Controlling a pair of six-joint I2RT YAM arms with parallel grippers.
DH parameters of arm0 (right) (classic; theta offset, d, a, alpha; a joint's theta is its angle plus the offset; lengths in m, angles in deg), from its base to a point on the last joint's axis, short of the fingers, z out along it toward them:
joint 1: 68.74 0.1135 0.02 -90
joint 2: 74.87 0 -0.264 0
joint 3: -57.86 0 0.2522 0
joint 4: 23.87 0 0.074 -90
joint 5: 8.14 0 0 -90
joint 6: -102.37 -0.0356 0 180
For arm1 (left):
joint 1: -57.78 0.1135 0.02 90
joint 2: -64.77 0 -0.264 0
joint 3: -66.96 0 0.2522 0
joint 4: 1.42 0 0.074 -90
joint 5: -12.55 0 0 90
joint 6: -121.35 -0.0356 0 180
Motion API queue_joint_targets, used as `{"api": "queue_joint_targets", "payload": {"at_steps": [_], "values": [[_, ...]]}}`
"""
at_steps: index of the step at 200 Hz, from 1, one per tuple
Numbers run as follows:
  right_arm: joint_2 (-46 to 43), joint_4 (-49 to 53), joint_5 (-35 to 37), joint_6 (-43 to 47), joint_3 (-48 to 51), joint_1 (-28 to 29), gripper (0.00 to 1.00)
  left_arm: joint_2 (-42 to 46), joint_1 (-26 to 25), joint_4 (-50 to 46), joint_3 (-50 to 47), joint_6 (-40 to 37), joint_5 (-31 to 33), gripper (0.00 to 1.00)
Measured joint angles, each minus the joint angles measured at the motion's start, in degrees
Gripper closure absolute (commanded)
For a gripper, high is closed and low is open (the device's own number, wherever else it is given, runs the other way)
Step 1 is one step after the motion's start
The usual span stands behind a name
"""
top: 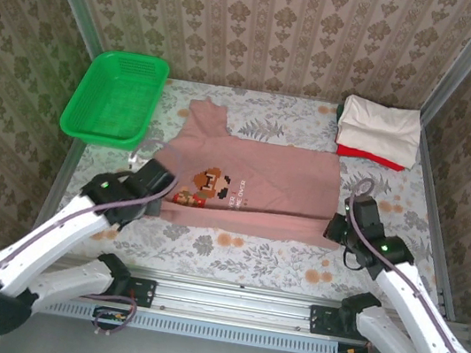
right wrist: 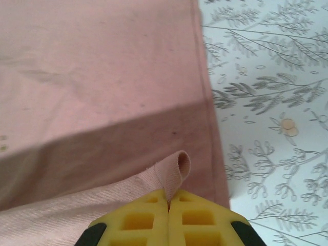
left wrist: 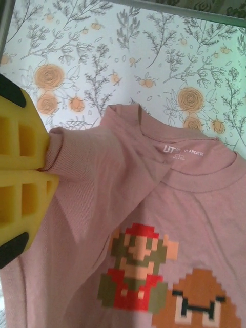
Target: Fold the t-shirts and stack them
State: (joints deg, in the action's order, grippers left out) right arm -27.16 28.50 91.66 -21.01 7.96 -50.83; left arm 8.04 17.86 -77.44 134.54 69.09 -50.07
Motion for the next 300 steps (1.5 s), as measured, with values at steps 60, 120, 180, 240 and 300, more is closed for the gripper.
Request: {"api": "queue_joint_targets", "payload": {"at_steps": [60,120,180,240,300], "values": [[13.53,-7.08,3.56,1.73,-2.12,-2.36,0.94,-18.6,9.73,12.83,3.54,-10.51,-2.58,1.0],[25.22,-14.1,3.26,4.83,-6.95,-3.93,0.92,-35.41,11.15,17.49,11.3,-16.33,-3.48,1.0],[36.22,-16.17,2.84,6.67,-10.05,-3.93,0.82,-44.28,11.15,18.03,13.18,-18.6,-3.15,1.0],[33.18,-11.19,5.57,5.53,-11.17,-3.74,0.45,-46.88,11.43,17.14,18.36,-20.09,-1.81,0.53],[21.35,-11.34,4.28,-0.98,-8.15,5.9,0.46,-41.83,12.98,14.6,18.01,-16.87,0.02,0.35]]}}
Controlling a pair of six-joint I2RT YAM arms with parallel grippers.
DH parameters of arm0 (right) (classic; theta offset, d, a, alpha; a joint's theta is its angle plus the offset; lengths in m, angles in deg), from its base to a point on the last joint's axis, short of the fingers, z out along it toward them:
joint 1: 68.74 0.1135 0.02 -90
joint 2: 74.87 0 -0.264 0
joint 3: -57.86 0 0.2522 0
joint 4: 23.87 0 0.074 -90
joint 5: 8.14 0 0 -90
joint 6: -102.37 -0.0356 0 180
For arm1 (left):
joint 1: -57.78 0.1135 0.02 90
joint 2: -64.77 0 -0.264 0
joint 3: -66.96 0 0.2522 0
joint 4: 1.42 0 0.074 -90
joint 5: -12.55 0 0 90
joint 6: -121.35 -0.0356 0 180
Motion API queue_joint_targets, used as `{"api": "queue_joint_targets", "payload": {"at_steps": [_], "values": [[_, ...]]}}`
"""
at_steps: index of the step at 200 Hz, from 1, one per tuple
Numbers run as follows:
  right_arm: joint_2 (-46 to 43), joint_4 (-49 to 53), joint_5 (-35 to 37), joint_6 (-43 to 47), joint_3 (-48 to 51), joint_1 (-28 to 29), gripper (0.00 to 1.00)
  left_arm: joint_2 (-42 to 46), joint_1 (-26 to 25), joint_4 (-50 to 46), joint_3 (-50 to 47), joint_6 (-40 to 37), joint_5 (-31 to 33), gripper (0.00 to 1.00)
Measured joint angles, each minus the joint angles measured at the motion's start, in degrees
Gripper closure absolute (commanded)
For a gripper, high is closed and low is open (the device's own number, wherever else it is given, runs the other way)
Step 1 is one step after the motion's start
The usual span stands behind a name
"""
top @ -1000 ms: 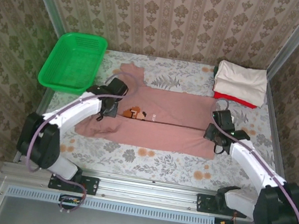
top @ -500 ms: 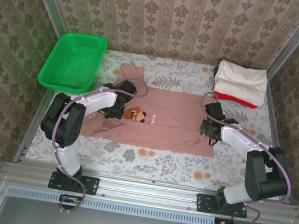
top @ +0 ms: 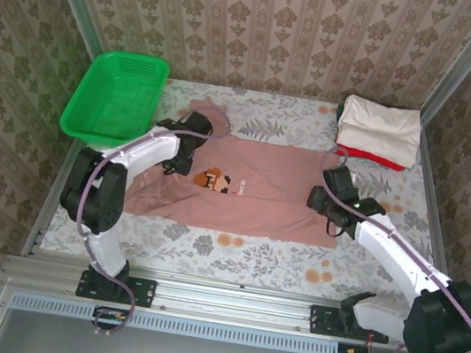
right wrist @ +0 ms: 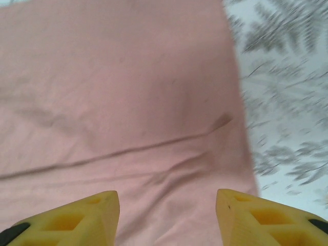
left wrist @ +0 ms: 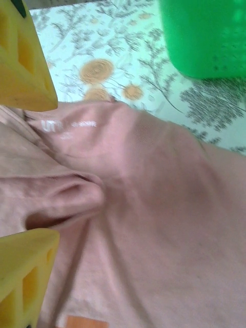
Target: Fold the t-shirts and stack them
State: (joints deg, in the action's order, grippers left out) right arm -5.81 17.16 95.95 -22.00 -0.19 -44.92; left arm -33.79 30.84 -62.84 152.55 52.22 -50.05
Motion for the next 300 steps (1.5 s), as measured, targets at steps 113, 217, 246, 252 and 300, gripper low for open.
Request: {"api": "queue_joint_targets", "payload": {"at_steps": [113,217,246,252,300], "values": [[7.43,-1.2,-3.52,-15.61,10.21,4.37,0.53,17.29,9.73,7.91,-26.08,8.59,-14.14,0.44],[15.13,7.41,-2.93,-16.72,2.69,7.19,0.7,17.4,17.31,10.05,-28.09,6.71,-18.21,0.92],[16.04,11.34,-2.12,-17.31,1.49,9.27,0.67,19.74,19.26,9.57,-27.36,6.54,-17.86,0.91],[16.04,12.52,-1.7,-17.62,1.46,9.42,0.66,20.22,19.67,9.55,-27.3,6.54,-17.73,0.91],[15.65,22.51,2.75,-18.23,1.46,7.21,0.61,19.41,21.46,9.38,-24.2,6.05,-17.27,1.0]]}}
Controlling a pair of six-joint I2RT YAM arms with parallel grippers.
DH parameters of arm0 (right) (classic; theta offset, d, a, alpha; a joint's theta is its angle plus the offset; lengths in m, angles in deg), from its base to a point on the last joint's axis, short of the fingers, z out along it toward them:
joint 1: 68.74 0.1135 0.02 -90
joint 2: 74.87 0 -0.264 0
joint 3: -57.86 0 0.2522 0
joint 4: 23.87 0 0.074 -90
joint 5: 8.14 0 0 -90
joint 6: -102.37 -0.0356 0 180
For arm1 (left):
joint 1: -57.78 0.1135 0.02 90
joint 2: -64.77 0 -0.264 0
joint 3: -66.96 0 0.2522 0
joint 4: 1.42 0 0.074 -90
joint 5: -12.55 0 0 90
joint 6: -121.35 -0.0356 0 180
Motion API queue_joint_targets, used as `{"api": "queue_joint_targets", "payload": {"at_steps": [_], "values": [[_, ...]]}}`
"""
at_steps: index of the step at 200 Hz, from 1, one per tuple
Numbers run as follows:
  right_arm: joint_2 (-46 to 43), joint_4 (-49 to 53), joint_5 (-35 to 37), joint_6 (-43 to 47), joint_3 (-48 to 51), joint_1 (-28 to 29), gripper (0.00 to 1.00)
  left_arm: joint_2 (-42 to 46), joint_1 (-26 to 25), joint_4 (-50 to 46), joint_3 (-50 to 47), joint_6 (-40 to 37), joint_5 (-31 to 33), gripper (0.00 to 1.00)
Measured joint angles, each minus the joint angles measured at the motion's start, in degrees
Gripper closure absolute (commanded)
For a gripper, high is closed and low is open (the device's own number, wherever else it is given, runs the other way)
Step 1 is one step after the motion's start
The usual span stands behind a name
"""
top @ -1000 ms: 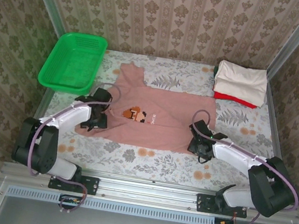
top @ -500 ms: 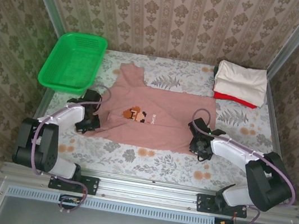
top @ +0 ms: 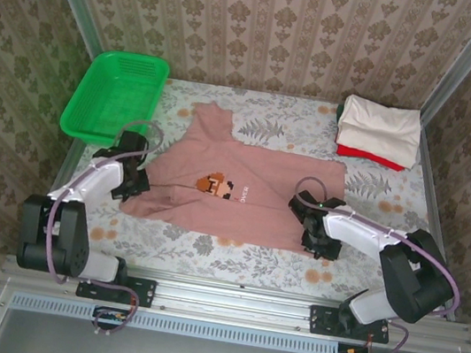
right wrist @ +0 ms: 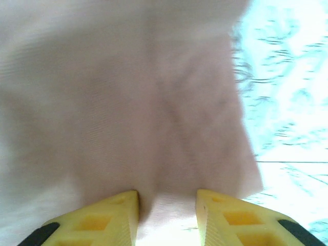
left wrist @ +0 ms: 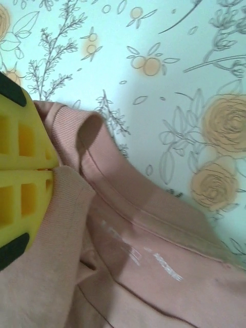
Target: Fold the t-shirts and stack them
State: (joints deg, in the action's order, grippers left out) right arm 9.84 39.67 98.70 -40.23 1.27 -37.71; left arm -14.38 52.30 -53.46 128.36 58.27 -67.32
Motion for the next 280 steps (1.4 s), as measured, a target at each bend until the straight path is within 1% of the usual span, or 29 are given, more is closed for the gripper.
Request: {"api": "queue_joint_targets", "payload": {"at_steps": [12,23,34,42,57,72,93,109,137,158,163,174,179,184,192,195,204,221,232,239,246,261,280], "values": [[-0.02,1.75,0.96,0.96,-0.42,-1.86,0.6,-1.38,-0.42,0.02,2.16,-0.74,-0.22,1.0],[-0.04,2.8,1.33,2.43,-1.29,-3.52,0.57,-2.69,-1.42,-0.02,4.61,-1.25,-0.13,1.0],[-0.57,2.71,1.07,4.37,-2.21,-4.52,0.56,-3.91,-3.54,-0.04,7.34,-1.68,0.24,1.0],[-1.46,2.49,0.5,5.84,-2.93,-4.63,0.52,-4.61,-5.42,-0.02,9.33,-1.9,0.5,1.0],[-4.76,0.96,-1.33,8.7,-4.13,-3.63,0.47,-5.42,-8.7,0.09,12.48,-2.34,0.59,1.0],[-8.98,-0.61,-2.71,10.88,-5.86,-1.86,0.42,-6.12,-10.56,-0.09,15.1,-2.8,0.83,1.0],[-14.12,-4.2,-4.11,13.77,-7.5,-0.04,0.39,-8.09,-11.1,-0.04,18.8,-3.96,2.14,1.0],[-15.85,-7.39,-5.29,15.37,-7.72,0.76,0.38,-10.86,-11.1,0.37,21.88,-5.18,3.02,1.0],[-13.88,-16.2,-8.15,17.53,-7.89,4.0,0.38,-19.26,-11.1,2.12,27.78,-7.43,3.13,1.0],[-6.27,-22.4,-10.49,19.08,-11.45,7.82,0.39,-25.75,-11.61,2.6,32.13,-8.66,3.17,1.0],[-3.78,-23.58,-10.99,19.5,-12.98,8.74,0.39,-26.86,-11.76,2.56,33.03,-8.85,3.13,0.96],[2.12,-25.83,-11.61,20.31,-16.81,10.54,0.4,-30.05,-11.89,2.16,35.63,-9.25,3.32,0.94],[4.46,-26.73,-11.78,20.72,-18.45,11.17,0.4,-31.5,-12.04,1.9,36.96,-9.44,3.54,0.9],[6.99,-27.5,-12.07,21.05,-20.37,11.91,0.41,-32.92,-12.09,1.6,38.27,-9.6,3.8,0.83],[11.08,-28.57,-12.7,21.7,-23.54,13.05,0.44,-35.04,-12.13,0.94,40.13,-10.03,4.24,0.65],[12.57,-28.85,-13.0,22.1,-24.7,13.53,0.45,-35.69,-12.13,0.76,40.65,-10.12,4.35,0.59],[17.03,-29.59,-13.53,22.75,-28.59,14.69,0.48,-37.16,-12.13,0.28,41.59,-10.27,4.79,0.52],[24.3,-30.56,-15.02,23.58,-35.32,16.09,0.52,-37.31,-12.07,-1.2,41.2,-10.27,5.31,0.34],[27.87,-31.17,-15.76,23.74,-38.6,16.63,0.54,-35.85,-11.78,-1.6,39.82,-10.01,5.27,0.13],[29.81,-31.47,-16.24,23.67,-40.39,16.76,0.54,-34.03,-11.56,-1.68,38.05,-9.64,5.09,0.04],[31.45,-31.63,-16.7,23.43,-41.94,16.74,0.54,-31.43,-11.13,-1.77,35.74,-9.18,4.66,0.0],[33.79,-31.78,-17.68,22.4,-44.46,16.46,0.54,-24.61,-9.53,-1.57,30.08,-7.89,3.67,0.0],[36.65,-32.06,-19.39,20.92,-48.26,16.09,0.55,-13.77,-6.69,-0.44,21.81,-5.81,2.05,0.0]]}}
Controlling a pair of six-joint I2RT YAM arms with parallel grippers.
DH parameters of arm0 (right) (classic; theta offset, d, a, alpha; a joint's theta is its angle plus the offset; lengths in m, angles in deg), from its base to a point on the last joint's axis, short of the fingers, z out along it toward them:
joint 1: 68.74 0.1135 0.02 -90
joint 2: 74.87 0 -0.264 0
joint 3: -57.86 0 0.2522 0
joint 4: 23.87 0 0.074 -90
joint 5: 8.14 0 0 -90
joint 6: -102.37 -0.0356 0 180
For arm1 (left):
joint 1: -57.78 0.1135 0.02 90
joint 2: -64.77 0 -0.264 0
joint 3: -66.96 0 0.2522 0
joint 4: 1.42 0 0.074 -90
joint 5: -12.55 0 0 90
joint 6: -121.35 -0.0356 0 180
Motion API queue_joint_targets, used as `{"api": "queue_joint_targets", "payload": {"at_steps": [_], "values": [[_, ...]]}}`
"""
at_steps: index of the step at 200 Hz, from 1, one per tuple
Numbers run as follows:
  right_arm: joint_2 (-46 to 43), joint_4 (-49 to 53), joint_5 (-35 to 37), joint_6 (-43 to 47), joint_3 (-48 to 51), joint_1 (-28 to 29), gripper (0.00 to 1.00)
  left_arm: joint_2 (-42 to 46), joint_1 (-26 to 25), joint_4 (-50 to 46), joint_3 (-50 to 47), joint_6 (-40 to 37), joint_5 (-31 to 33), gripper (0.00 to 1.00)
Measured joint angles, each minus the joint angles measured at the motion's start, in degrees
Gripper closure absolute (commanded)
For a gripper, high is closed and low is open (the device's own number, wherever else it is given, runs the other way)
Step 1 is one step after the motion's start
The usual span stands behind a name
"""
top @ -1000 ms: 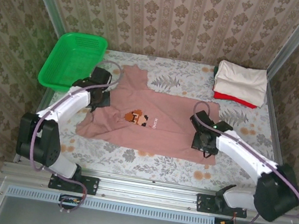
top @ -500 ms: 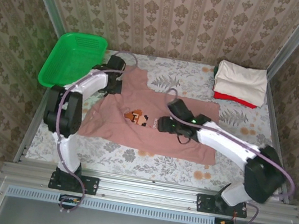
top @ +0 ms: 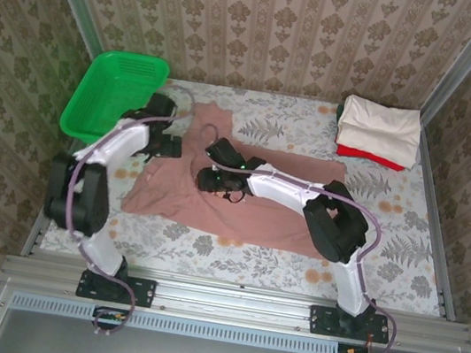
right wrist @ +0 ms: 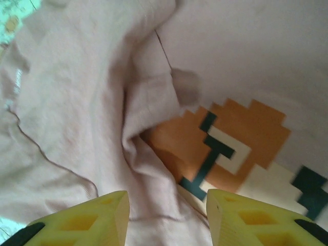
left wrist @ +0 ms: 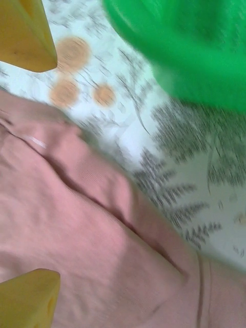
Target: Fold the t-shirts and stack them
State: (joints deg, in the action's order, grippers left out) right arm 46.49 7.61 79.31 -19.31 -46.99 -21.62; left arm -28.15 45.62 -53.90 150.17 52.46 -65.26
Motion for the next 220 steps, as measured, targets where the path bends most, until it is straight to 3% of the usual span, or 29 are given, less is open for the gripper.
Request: {"api": "queue_joint_targets", "payload": {"at_steps": [32,99,121,141,153,179,197,220], "values": [[5.49,0.0,-1.84,-2.29,-6.67,-0.26,0.57,11.78,2.19,2.36,-11.82,3.34,-3.63,0.03],[12.04,0.66,-4.11,-4.9,-11.17,-1.62,0.67,12.92,3.58,4.92,-26.51,7.91,-10.4,0.03],[12.17,0.61,-4.46,-4.83,-12.52,-1.99,0.67,12.87,4.7,5.77,-28.74,9.44,-11.23,0.17],[12.17,0.59,-4.87,-4.72,-13.51,-2.16,0.65,12.57,5.11,6.29,-29.46,10.1,-11.82,0.48],[12.33,0.57,-5.05,-4.72,-14.01,-2.27,0.65,12.55,5.57,6.67,-29.81,10.05,-12.07,0.61],[13.22,0.48,-5.7,-4.57,-14.95,-2.49,0.79,12.9,6.99,6.82,-30.38,9.75,-12.0,0.86],[13.66,0.66,-5.88,-4.46,-14.99,-2.51,0.9,14.14,7.8,6.45,-30.45,9.38,-12.11,1.0],[13.7,0.87,-5.84,-4.28,-14.99,-2.51,0.99,16.65,8.5,5.2,-30.45,9.03,-11.96,1.0]]}}
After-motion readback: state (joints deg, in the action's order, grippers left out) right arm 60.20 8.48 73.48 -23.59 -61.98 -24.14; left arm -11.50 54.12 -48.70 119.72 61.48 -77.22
